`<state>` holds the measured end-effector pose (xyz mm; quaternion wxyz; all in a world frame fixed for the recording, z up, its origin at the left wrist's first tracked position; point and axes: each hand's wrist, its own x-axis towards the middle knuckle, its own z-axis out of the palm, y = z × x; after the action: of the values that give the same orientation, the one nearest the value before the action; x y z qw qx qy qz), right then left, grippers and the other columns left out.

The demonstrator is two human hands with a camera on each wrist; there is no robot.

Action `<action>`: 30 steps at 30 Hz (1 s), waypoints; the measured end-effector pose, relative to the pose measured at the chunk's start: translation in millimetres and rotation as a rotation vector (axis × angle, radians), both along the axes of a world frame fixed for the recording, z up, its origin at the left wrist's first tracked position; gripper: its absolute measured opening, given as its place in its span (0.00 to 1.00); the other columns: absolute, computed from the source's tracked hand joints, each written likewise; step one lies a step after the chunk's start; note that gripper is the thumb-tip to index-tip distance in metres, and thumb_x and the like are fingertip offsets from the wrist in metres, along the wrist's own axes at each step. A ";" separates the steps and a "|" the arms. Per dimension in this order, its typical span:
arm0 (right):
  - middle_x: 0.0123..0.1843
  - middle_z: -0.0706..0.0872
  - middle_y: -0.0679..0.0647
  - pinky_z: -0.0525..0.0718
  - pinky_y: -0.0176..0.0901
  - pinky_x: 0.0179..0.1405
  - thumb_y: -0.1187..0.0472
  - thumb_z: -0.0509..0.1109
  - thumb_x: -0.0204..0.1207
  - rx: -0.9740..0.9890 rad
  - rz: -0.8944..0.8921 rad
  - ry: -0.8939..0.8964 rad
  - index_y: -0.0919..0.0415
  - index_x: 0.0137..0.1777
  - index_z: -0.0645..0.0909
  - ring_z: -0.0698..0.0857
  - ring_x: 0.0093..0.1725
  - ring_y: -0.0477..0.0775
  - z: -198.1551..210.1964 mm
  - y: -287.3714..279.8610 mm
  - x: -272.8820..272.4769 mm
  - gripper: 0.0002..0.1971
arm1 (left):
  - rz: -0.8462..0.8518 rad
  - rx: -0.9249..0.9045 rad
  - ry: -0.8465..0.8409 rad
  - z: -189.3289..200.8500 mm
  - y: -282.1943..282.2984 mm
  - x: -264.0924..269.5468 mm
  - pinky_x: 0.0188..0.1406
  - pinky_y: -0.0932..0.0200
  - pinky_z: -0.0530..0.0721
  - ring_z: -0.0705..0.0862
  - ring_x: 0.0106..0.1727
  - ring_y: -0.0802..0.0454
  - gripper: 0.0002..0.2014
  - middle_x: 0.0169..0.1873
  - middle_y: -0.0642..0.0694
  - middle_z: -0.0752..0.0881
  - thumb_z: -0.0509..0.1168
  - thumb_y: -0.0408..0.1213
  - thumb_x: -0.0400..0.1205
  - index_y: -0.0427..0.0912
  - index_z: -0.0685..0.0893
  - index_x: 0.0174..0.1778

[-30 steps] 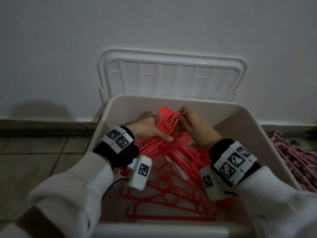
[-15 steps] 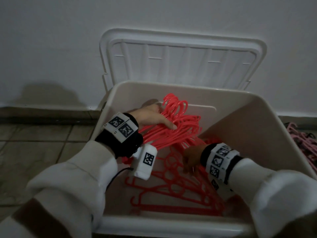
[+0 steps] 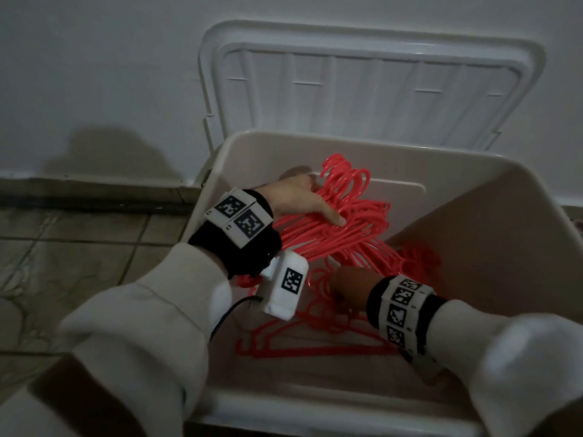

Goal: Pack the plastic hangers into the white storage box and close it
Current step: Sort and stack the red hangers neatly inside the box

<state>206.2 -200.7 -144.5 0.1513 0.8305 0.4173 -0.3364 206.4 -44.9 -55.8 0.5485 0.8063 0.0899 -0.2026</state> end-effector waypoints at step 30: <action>0.32 0.79 0.41 0.72 0.22 0.35 0.64 0.66 0.79 0.681 -0.274 0.056 0.57 0.41 0.81 0.78 0.31 0.33 104.1 -85.2 41.6 0.06 | 0.046 0.023 -0.033 8.4 1.8 -6.6 0.54 0.52 0.85 0.88 0.48 0.44 0.20 0.45 0.42 0.90 0.80 0.34 0.66 0.39 0.85 0.54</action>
<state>247.9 -285.9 -40.4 -0.1918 0.8719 0.3943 -0.2181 199.8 -43.0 -47.4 0.5450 0.8135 0.1017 -0.1755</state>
